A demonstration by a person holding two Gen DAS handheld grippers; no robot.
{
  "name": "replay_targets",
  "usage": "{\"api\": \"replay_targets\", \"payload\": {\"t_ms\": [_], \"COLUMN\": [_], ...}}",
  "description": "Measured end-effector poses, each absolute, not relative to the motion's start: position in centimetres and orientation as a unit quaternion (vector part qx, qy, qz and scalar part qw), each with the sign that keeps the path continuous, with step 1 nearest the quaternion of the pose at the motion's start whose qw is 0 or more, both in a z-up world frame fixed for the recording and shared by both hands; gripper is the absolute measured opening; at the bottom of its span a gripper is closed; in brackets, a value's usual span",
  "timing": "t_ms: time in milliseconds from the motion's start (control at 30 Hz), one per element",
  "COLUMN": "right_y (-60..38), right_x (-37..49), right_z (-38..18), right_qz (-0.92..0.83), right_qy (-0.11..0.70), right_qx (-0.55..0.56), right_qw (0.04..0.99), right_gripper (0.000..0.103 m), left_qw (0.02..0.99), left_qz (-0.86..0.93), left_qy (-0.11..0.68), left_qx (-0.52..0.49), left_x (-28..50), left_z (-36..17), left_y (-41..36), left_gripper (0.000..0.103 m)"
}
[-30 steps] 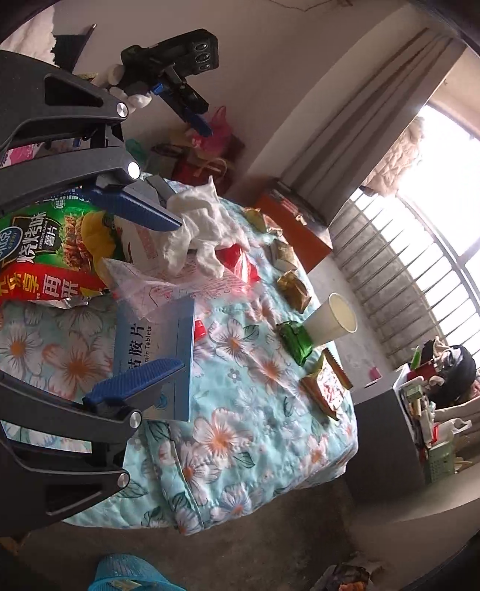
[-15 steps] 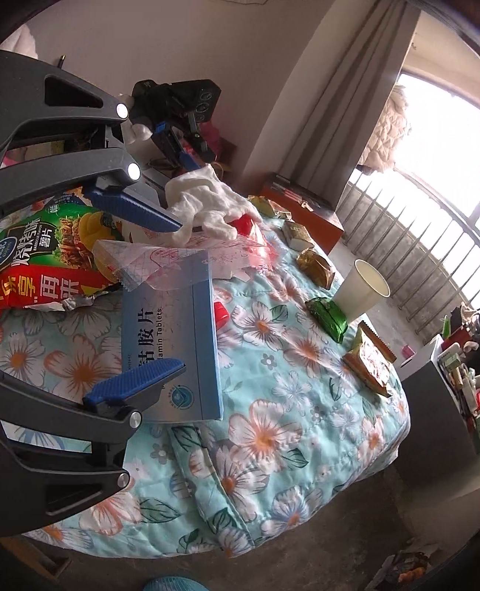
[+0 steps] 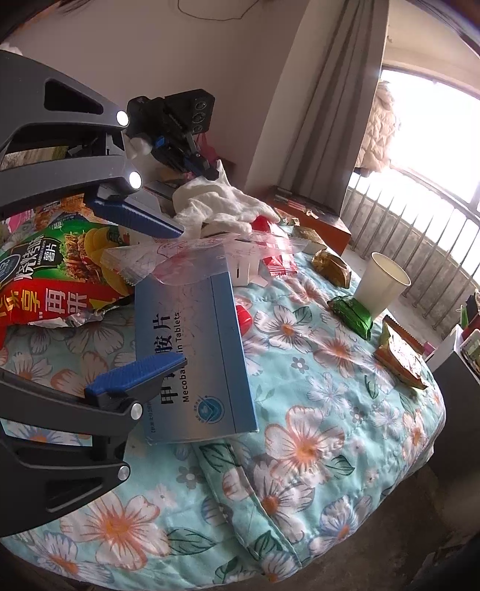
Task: Collect trash
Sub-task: 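Grasp the white glove with the left tool while the right tool grasps a clear plastic bag, then carry the glove and bag over the blue wastebasket and open both tools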
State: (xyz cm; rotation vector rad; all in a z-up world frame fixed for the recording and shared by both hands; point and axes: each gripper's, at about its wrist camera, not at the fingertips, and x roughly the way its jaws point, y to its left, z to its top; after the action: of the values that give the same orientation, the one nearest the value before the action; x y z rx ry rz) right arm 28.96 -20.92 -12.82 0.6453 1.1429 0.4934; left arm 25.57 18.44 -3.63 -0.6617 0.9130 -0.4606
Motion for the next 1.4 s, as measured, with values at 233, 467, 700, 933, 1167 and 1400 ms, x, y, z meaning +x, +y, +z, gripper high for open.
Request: {"api": "replay_targets", "payload": {"t_ms": [233, 467, 700, 933, 1167, 1400], "right_y": [-20.3, -19.8, -20.6, -23.2, -27.6, -35.2], "right_x": [29.0, 28.2, 26.6, 23.7, 19.4, 14.0], "right_z": [-13.1, -11.4, -8.6, -5.4, -3.5, -3.2], "right_qz": [0.233, 0.248, 0.249, 0.248, 0.231, 0.173], "right_qy": [0.528, 0.502, 0.467, 0.414, 0.36, 0.307], "right_qx": [0.302, 0.303, 0.298, 0.31, 0.332, 0.362], "right_qw": [0.759, 0.771, 0.794, 0.819, 0.841, 0.863], "right_gripper": [0.03, 0.008, 0.005, 0.005, 0.005, 0.005], "left_qw": [0.839, 0.864, 0.875, 0.88, 0.882, 0.87], "left_qz": [-0.223, -0.237, -0.265, -0.296, -0.329, -0.38], "left_qy": [0.404, 0.352, 0.3, 0.267, 0.246, 0.254], "left_qx": [-0.29, -0.272, -0.274, -0.259, -0.232, -0.187], "left_x": [24.5, 22.9, 21.0, 19.3, 18.1, 18.8], "left_z": [-2.3, 0.7, 4.1, 7.8, 11.6, 14.3], "left_y": [18.2, 18.2, 17.5, 15.9, 12.1, 4.2], "left_gripper": [0.005, 0.004, 0.004, 0.004, 0.004, 0.004]}}
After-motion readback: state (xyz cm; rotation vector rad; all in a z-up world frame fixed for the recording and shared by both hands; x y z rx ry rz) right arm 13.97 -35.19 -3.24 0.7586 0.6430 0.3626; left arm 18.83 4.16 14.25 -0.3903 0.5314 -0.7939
